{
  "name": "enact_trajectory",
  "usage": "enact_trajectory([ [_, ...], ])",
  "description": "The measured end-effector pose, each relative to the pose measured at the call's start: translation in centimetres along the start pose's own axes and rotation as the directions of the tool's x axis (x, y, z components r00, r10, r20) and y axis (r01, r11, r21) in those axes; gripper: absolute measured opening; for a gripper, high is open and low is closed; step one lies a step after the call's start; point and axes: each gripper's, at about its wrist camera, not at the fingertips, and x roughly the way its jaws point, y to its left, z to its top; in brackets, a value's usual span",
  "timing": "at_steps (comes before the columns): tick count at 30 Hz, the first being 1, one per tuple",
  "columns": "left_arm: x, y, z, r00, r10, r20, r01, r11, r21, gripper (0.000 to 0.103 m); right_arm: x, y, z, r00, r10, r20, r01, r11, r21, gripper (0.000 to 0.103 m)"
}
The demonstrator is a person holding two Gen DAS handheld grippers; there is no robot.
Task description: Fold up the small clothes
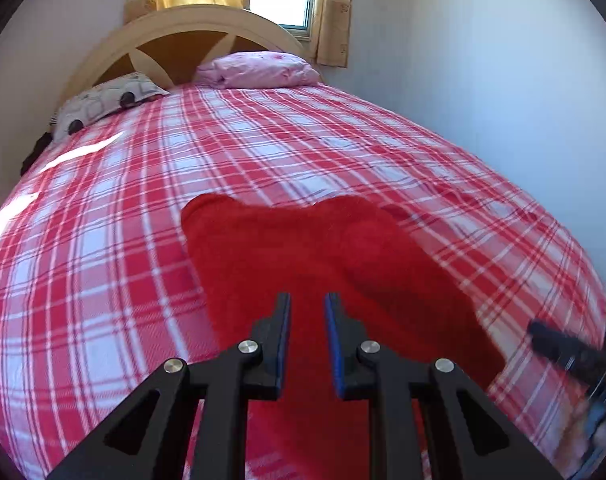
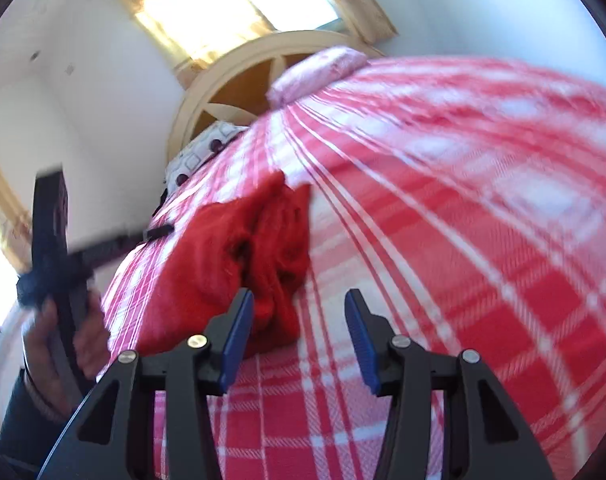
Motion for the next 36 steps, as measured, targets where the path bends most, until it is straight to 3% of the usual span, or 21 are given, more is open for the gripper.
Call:
enact_trajectory([
  [3, 0.3, -0.3, -1.7, 1.000, 0.006, -0.010, -0.005, 1.000, 0.018, 0.018, 1.0, 2.8, 2.4, 0.999, 0.043, -0.019, -0.045, 0.994, -0.104, 0.049],
  [6, 0.6, -0.6, -2.9, 1.000, 0.008, 0.008, -0.008, 1.000, 0.023, 0.019, 3.3, 7.0, 4.7, 0.993, 0.092, -0.067, -0.106, 0.962, -0.253, 0.045],
  [9, 0.5, -0.5, -3.6, 0.999, -0.010, 0.036, 0.009, 1.000, 0.022, 0.036, 7.2, 9.5, 5.6, 0.976, 0.106, -0.192, -0.164, 0.934, -0.317, 0.043],
  [12, 0.6, -1.0, -4.4, 0.998, -0.035, 0.051, 0.031, 0.997, 0.067, 0.059, 11.2, 9.0, 5.2, 0.964, -0.028, -0.266, -0.066, 0.939, -0.337, 0.043],
  [13, 0.8, -1.2, -4.6, 0.998, -0.033, 0.055, 0.028, 0.996, 0.084, 0.062, 12.5, 7.9, 5.0, 0.956, -0.087, -0.279, -0.010, 0.945, -0.328, 0.041],
  [15, 1.0, -1.6, -5.2, 0.998, -0.008, 0.063, 0.001, 0.994, 0.112, 0.069, 13.7, 6.0, 4.8, 0.943, -0.130, -0.308, 0.031, 0.952, -0.305, 0.035],
  [19, 1.1, -2.1, -5.4, 0.998, -0.001, 0.063, -0.008, 0.990, 0.144, 0.074, 12.8, 3.8, 5.5, 0.946, -0.072, -0.317, 0.007, 0.979, -0.203, 0.031],
  [23, 0.7, -0.8, -5.4, 0.998, -0.023, 0.064, 0.017, 0.996, 0.089, 0.075, 12.7, 5.4, 5.3, 0.942, -0.128, -0.311, 0.034, 0.957, -0.289, 0.030],
  [29, 0.7, 1.0, -5.6, 0.998, -0.059, 0.033, 0.060, 0.998, -0.023, 0.075, 10.0, 7.3, 4.2, 0.960, -0.145, -0.238, 0.054, 0.935, -0.351, 0.037],
  [34, 1.6, 1.1, -5.8, 0.998, -0.059, -0.011, 0.059, 0.998, -0.037, 0.079, 10.0, 7.7, 1.1, 0.951, -0.242, -0.195, 0.124, 0.870, -0.477, 0.037],
  [36, 1.8, 1.3, -5.8, 0.998, -0.067, -0.012, 0.067, 0.997, -0.044, 0.080, 10.0, 7.6, 0.9, 0.951, -0.245, -0.187, 0.130, 0.870, -0.476, 0.037],
])
